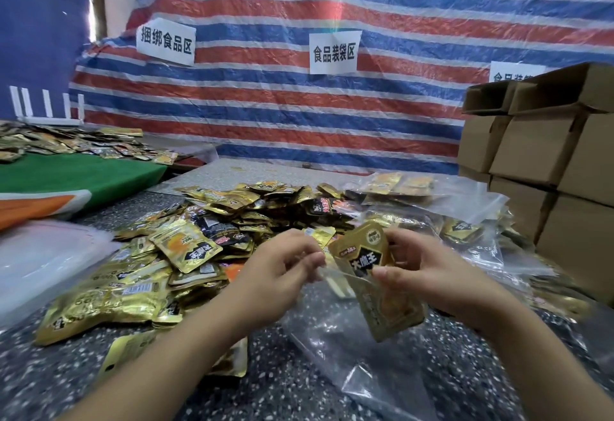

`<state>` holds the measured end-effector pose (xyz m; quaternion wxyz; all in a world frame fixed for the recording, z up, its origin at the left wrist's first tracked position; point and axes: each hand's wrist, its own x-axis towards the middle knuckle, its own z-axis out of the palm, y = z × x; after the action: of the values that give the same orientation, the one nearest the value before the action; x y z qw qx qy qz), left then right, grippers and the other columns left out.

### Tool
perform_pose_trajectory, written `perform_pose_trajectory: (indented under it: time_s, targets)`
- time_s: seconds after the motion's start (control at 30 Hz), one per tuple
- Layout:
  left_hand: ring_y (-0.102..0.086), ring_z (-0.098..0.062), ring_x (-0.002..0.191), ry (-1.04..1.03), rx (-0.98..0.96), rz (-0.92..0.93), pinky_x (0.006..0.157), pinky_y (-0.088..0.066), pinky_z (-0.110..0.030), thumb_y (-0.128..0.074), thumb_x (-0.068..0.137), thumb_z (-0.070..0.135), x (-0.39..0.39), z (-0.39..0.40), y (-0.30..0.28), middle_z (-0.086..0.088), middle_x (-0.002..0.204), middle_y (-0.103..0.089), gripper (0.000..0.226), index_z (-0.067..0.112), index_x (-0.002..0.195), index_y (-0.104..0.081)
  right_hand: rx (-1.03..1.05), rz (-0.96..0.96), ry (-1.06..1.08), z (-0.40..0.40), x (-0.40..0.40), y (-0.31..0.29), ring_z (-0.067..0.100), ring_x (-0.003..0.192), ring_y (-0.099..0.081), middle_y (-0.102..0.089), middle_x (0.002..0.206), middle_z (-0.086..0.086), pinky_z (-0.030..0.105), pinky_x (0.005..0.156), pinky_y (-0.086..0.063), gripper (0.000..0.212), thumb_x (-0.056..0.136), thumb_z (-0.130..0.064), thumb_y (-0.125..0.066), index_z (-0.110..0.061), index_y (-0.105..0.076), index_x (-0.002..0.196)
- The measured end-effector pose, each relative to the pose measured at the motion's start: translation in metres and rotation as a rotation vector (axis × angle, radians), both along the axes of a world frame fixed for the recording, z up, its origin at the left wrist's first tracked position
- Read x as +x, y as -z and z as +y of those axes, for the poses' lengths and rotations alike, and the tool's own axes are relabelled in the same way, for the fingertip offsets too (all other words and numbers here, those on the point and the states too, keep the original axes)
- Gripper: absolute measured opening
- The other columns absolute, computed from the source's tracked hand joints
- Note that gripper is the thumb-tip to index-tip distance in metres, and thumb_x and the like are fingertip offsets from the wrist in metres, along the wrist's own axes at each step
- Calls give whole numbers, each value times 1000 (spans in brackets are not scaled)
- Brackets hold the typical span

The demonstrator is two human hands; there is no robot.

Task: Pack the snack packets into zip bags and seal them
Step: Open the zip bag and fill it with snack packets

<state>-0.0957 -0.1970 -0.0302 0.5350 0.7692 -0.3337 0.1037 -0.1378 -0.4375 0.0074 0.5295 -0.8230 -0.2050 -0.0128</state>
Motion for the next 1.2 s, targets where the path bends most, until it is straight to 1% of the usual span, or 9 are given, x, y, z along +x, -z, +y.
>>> perform_pose_trajectory:
  time_s: [0.1,0.3,0.37,0.5,0.67,0.8,0.93,1.07,1.2]
  targets:
    - [-68,-11,80,-10,-53,25,65,-61,-32,-58,95,20,-1,-2,3,16,95,-62,12,16,89,-68,-68,38,10,2,-1,0,21,101,-71,-73,109,3,37,82,-60,36,87,-20,-73,-25,-64,122]
    - [-72,-20,66,-79,-181,177,58,-61,-42,-66,82,33,-2,-7,3,-3,85,-71,17,35,97,-58,-79,-4,45,9,-1,0,23,96,-72,-75,106,4,42,83,-60,39,81,-26,-74,-22,-67,119]
    - [-72,-21,64,-111,-189,274,63,-61,-50,-67,77,41,-1,-8,1,-1,83,-74,29,28,102,-60,-50,-12,42,9,-1,0,24,93,-72,-75,103,7,41,82,-60,38,79,-25,-74,-20,-69,116]
    - [-72,-20,62,-87,-168,349,67,-59,-48,-61,86,38,-2,-9,-1,-1,75,-75,33,8,82,-74,-87,-10,31,9,-2,-2,25,91,-72,-75,99,7,41,81,-61,28,82,-19,-74,-29,-73,108]
    - [-69,-16,59,-98,-176,278,60,-58,-38,-60,78,48,-2,-9,2,-6,69,-74,42,10,81,-78,-186,-3,-5,12,-5,-5,30,89,-71,-75,96,10,42,77,-59,29,90,-10,-69,-33,-72,107]
    - [-60,-7,58,-59,-134,189,53,-47,-19,-60,85,40,-4,-12,6,-7,69,-73,36,10,77,-79,-399,-14,-17,19,-6,-5,17,72,-68,-72,88,9,33,66,-57,19,88,-13,-66,-26,-72,101]
    - [-59,-17,63,-32,-140,155,57,-46,-30,-60,81,47,-5,-14,8,-22,76,-70,49,1,79,-76,-567,-52,-15,29,-4,3,4,63,-59,-70,79,-3,28,60,-50,10,84,-25,-66,-30,-70,92]
    - [-70,-24,64,-93,-274,227,62,-59,-46,-60,77,46,0,-13,6,-10,71,-73,37,14,77,-77,-451,-168,111,27,-2,3,2,70,-68,-73,83,-11,25,59,-55,12,94,-37,-61,-31,-71,98]
    - [-73,-24,66,-128,-363,216,60,-61,-40,-58,82,47,6,-8,2,-7,73,-74,34,18,74,-75,-175,-309,165,25,-1,2,6,74,-68,-74,80,-8,21,69,-53,29,95,-49,-56,-25,-71,93]
